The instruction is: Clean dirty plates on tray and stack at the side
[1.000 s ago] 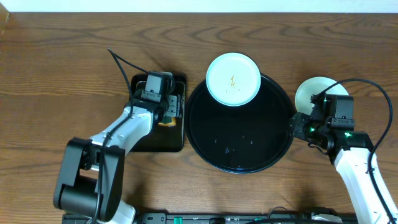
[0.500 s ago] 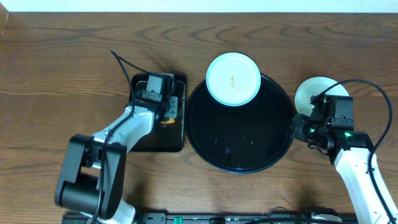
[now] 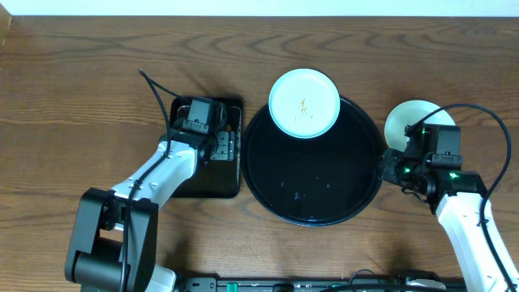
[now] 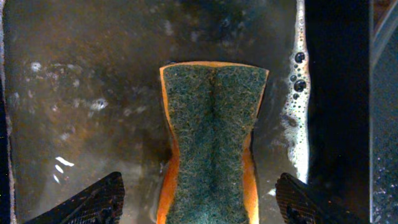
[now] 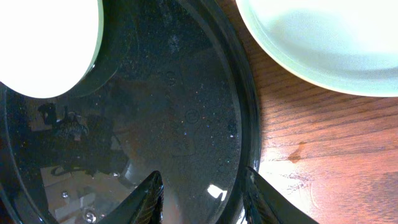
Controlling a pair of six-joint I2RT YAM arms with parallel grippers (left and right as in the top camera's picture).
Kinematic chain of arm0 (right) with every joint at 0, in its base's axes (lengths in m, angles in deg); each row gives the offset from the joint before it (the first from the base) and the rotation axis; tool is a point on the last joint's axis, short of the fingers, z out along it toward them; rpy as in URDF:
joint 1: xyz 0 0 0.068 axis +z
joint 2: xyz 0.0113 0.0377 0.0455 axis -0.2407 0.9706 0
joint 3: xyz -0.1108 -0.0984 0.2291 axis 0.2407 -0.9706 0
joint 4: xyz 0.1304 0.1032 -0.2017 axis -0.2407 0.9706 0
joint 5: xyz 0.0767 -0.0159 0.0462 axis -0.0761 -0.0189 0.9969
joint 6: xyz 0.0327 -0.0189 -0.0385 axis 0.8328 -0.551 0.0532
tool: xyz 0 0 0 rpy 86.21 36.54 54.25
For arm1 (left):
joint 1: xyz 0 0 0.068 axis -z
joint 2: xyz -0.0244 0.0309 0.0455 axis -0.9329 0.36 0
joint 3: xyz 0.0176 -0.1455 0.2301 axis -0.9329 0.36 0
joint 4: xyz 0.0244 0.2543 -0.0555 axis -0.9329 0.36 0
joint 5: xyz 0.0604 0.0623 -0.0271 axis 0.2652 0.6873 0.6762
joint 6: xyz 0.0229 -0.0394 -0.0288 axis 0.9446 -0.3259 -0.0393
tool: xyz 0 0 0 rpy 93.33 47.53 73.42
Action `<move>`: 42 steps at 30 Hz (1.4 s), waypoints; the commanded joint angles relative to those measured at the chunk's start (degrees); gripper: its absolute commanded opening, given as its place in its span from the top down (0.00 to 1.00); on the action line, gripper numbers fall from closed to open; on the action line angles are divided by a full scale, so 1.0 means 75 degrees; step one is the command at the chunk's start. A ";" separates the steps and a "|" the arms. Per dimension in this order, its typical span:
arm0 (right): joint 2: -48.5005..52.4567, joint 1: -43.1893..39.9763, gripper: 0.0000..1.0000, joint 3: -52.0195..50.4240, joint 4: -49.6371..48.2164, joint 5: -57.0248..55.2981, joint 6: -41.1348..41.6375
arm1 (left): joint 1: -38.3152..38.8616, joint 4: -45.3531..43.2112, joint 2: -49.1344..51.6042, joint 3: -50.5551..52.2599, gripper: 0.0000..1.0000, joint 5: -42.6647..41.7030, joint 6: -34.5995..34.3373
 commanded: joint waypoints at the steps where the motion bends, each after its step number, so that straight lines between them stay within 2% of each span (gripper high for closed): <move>1: 0.0023 0.0102 0.62 -0.0015 0.0052 0.0061 -0.0108 | -0.0003 -0.0096 0.0323 0.0041 0.21 0.0017 -0.0096; 3: 0.0023 0.0102 0.62 -0.0015 0.0058 0.0061 -0.0108 | -0.0003 -0.0122 0.0510 0.0041 0.21 0.0017 -0.0096; 5: 0.0023 0.0099 0.62 -0.0015 0.0058 0.0061 -0.0108 | -0.0003 -0.0122 0.0670 0.0041 0.31 0.0017 -0.0096; 6: 0.0023 0.0102 0.62 -0.0015 0.0058 0.0061 -0.0108 | -0.0003 -0.0122 0.0731 0.0041 0.45 0.0015 -0.0096; 8: 0.0023 0.0099 0.62 -0.0015 0.0058 0.0061 -0.0108 | -0.0003 -0.0117 0.0743 0.0038 0.92 0.0017 -0.0090; 15: 0.0023 0.0099 0.62 -0.0015 0.0052 0.0061 -0.0108 | -0.0003 -0.0009 -0.0064 0.0035 0.91 0.0020 -0.0090; 17: 0.0023 0.0099 0.62 -0.0015 0.0050 0.0058 -0.0108 | -0.0003 0.0064 -0.0353 0.0035 0.35 0.0020 -0.0090; 18: 0.0023 0.0099 0.62 -0.0015 0.0050 0.0058 -0.0108 | -0.0003 0.0085 -0.0458 0.0035 0.20 0.0020 -0.0090; 32: 0.0023 0.0102 0.62 -0.0015 0.0029 0.0061 -0.0108 | -0.0003 -0.0207 -0.0216 0.0038 0.18 0.0017 -0.0093; 36: 0.0023 0.0102 0.61 -0.0015 0.0020 0.0061 -0.0108 | -0.0003 -0.0440 0.0146 0.0038 0.25 0.0012 -0.0096; 40: 0.0023 0.0105 0.60 -0.0015 -0.0137 0.0061 -0.0108 | -0.0003 -0.0542 0.0388 0.0038 0.37 -0.0012 -0.0096; 42: 0.0023 0.0149 0.60 -0.0015 -0.0271 0.0061 -0.0108 | -0.0003 -0.0615 0.0469 0.0038 0.40 -0.0012 -0.0096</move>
